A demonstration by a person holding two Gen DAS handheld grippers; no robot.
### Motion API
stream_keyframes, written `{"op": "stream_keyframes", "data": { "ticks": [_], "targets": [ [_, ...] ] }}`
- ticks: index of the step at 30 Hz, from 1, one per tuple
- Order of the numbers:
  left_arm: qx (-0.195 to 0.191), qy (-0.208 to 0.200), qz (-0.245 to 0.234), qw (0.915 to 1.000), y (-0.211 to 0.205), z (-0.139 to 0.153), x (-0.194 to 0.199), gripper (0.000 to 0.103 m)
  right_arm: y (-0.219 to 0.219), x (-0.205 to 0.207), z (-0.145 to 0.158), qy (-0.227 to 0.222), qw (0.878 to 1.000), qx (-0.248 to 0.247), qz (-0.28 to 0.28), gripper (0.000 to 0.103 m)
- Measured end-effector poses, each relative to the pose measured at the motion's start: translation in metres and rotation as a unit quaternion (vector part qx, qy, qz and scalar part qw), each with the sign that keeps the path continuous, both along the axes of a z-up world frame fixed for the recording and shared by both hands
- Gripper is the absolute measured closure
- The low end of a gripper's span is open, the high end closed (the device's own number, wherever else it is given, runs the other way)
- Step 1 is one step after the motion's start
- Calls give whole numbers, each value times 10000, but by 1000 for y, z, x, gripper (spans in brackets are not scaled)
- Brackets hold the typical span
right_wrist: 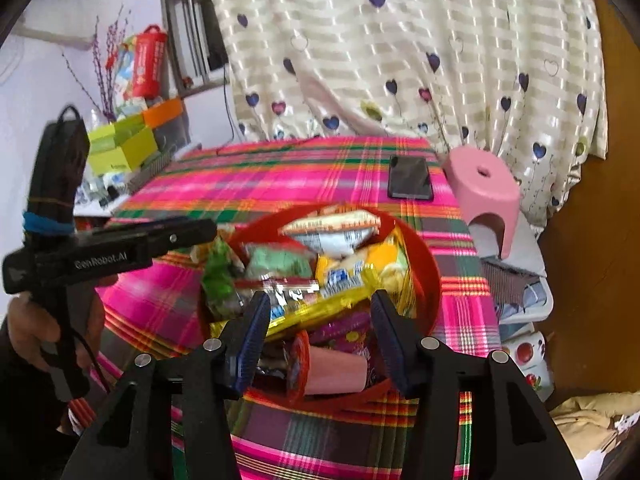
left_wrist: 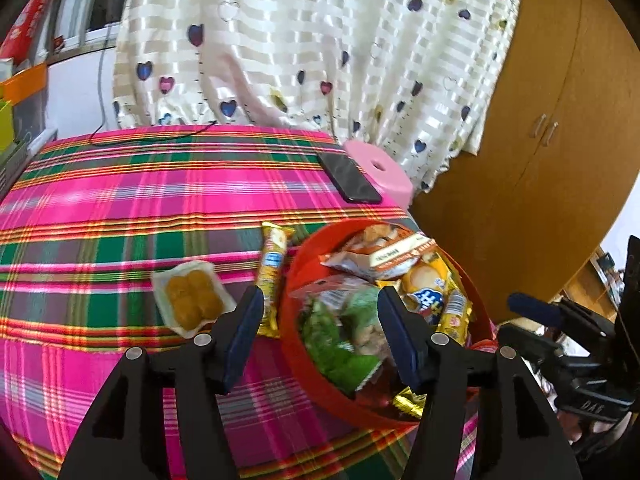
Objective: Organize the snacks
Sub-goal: 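Open both tools to drop the packet and cup into the basket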
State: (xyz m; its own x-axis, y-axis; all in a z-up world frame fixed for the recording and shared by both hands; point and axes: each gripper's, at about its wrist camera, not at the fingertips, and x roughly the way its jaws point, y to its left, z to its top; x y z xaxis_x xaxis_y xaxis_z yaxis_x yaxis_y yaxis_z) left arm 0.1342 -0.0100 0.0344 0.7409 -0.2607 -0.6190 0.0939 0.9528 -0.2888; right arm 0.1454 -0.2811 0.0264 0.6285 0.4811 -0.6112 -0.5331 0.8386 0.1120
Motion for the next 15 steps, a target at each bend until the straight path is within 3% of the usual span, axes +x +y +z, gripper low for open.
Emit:
{"op": "stream_keyframes", "data": {
  "ticks": [15],
  "targets": [
    [-52,543,881,9946,62,-25,-7,43,34,-2,17,-26,9998,103,142,52]
  ]
}}
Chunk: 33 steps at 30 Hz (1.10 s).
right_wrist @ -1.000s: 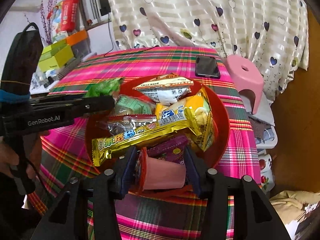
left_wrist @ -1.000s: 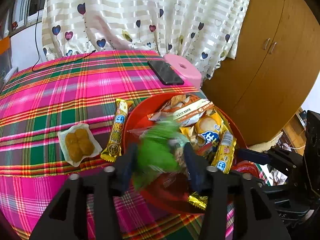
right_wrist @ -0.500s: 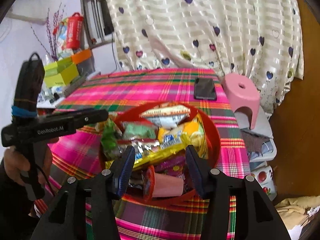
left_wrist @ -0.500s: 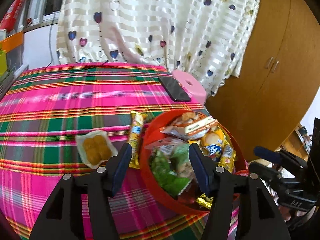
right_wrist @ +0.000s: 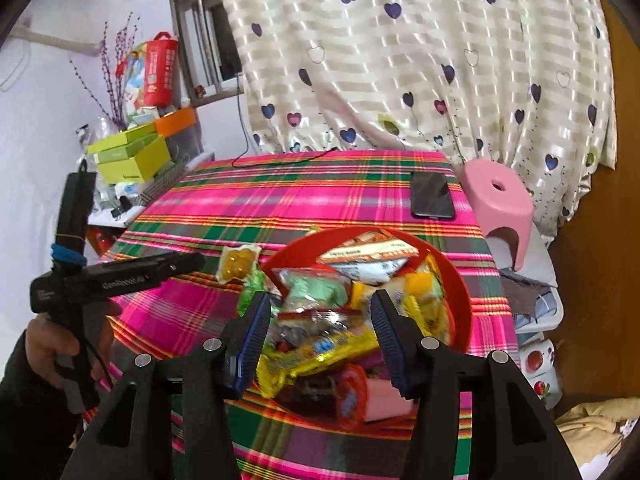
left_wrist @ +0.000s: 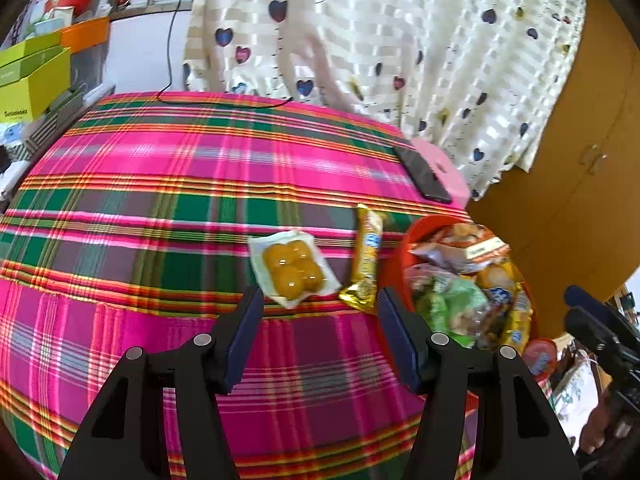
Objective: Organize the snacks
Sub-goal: 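Open both tools to drop the packet and cup into the basket, then grasp the gold wafer bar with the right tool while the left moves to the cake tray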
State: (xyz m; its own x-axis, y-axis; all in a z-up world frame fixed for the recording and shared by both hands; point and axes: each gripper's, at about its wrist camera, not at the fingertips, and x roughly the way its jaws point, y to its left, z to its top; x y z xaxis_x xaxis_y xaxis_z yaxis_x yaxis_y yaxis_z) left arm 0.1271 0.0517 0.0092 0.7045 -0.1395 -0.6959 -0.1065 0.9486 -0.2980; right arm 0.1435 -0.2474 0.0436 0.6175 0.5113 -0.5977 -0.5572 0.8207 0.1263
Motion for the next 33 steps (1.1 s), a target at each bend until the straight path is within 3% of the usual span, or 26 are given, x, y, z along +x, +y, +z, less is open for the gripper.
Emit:
{"op": "stream_keyframes", "data": {
  "ticks": [13,19,22,27,30,33],
  "targets": [
    [-71,438,281,9986,12,-38,55,43,35,22,7,50,9998,-154,62,52],
    [-18,647,402,9971,12,-54,74,43,55,50,12,241,9995,-197,90,52],
    [169,567,376,9975,10,-54,73,43,69,72,15,459,9986,-198,172,52],
    [302,555,352,9974,13,-54,67,47,113,116,12,664,9937,-826,364,52],
    [296,537,409,9973,22,-54,60,48,141,146,-6,1162,9836,-1264,560,52],
    [325,535,518,9967,32,-55,54,48,159,178,-30,1861,9681,-1623,420,52]
  ]
}}
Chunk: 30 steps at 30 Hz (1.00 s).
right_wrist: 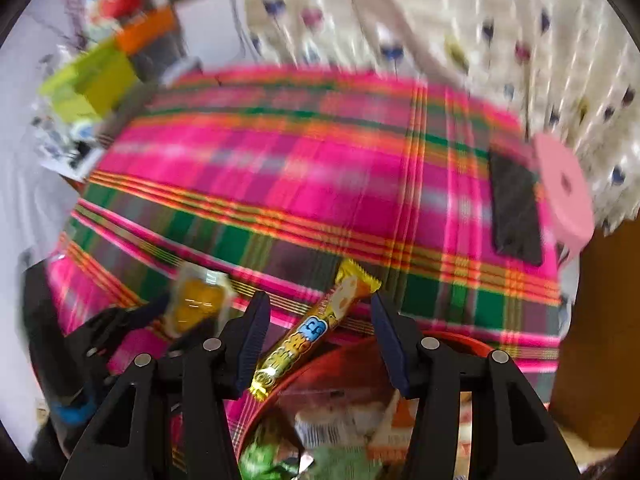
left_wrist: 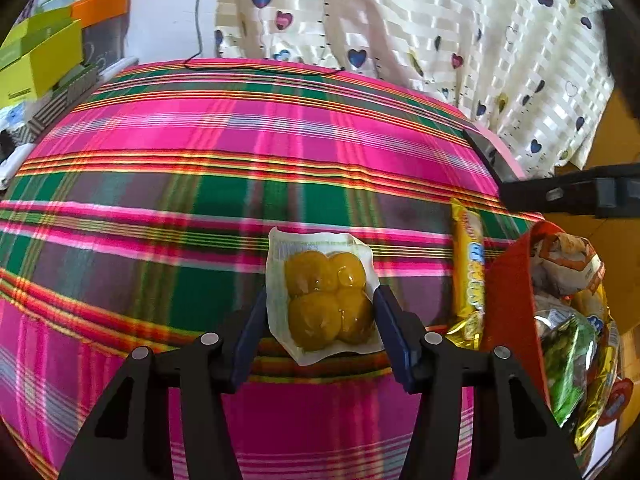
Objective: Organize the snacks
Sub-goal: 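Grasp the gold wafer bar with the right tool while the left moves to the cake tray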
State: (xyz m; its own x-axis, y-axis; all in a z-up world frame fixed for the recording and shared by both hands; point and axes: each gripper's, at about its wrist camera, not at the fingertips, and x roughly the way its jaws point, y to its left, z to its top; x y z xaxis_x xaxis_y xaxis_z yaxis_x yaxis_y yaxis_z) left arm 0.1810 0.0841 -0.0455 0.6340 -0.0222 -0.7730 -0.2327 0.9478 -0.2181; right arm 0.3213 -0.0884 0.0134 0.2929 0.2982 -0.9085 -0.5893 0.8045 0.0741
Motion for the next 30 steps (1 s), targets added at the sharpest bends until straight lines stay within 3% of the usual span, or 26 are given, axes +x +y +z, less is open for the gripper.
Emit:
{"op": "stream_keyframes", "data": {
  "ticks": [5,10,13,18,23,30],
  "targets": [
    [-50,-12,139,9999,16,-1,-12,48,13,31,-33,897,9934,-587,-397,52],
    [-60,-12,148,9999,24,-1,-21,48,28,34,-52,1093,9890,-965,-257,52],
    [-70,-14,178,9998,31,-1,-28,48,37,29,-59,1330,9876,-831,-89,52],
    [-68,-32,291,9995,43,-1,-43,48,64,1,-67,1271,9876,-787,488,79],
    [-43,-36,336,9994,47,-1,-53,48,81,-32,-67,948,9882,-767,922,83],
    [-91,-62,415,9991,49,4,-61,55,71,-65,-40,485,9932,-269,1021,83]
  ]
}}
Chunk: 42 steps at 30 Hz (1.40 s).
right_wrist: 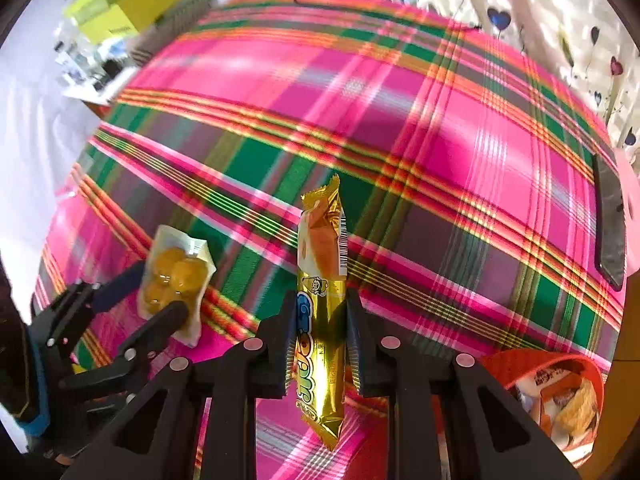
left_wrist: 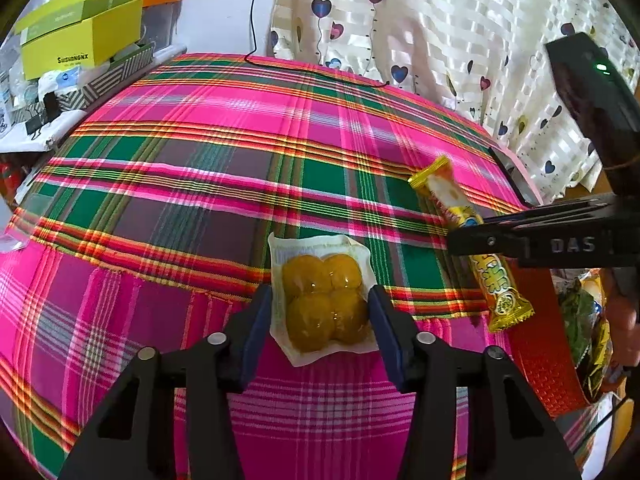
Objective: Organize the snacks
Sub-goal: 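Grasp the gold wafer bar with the right tool while the left moves to the cake tray, then grasp the white tray of yellow cakes with the left tool, then carry the cake tray and gold wafer bar over the red basket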
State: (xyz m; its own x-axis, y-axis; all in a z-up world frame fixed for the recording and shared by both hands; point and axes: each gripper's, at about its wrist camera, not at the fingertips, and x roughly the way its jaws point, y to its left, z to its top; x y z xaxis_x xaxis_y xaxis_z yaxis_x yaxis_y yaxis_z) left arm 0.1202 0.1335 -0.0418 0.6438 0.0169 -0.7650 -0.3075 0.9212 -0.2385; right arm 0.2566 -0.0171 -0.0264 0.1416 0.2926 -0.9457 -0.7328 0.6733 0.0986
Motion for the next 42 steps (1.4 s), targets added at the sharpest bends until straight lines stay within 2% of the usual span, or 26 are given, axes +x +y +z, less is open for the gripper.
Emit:
{"op": "stream_keyframes", "data": {
  "ticks": [10,24,42],
  "targets": [
    [-12,-64,6,10000,-4,6,-15,56,-17,-10,20,-36,9984,567,-34,83],
    [187,-540,-82,9983,-24,50,-39,56,-46,-41,57,-225,9897,1398,-185,83],
    [331,-935,-550,9935,-75,91,-38,56,-125,-51,97,-572,9779,1899,-664,83]
  ]
}}
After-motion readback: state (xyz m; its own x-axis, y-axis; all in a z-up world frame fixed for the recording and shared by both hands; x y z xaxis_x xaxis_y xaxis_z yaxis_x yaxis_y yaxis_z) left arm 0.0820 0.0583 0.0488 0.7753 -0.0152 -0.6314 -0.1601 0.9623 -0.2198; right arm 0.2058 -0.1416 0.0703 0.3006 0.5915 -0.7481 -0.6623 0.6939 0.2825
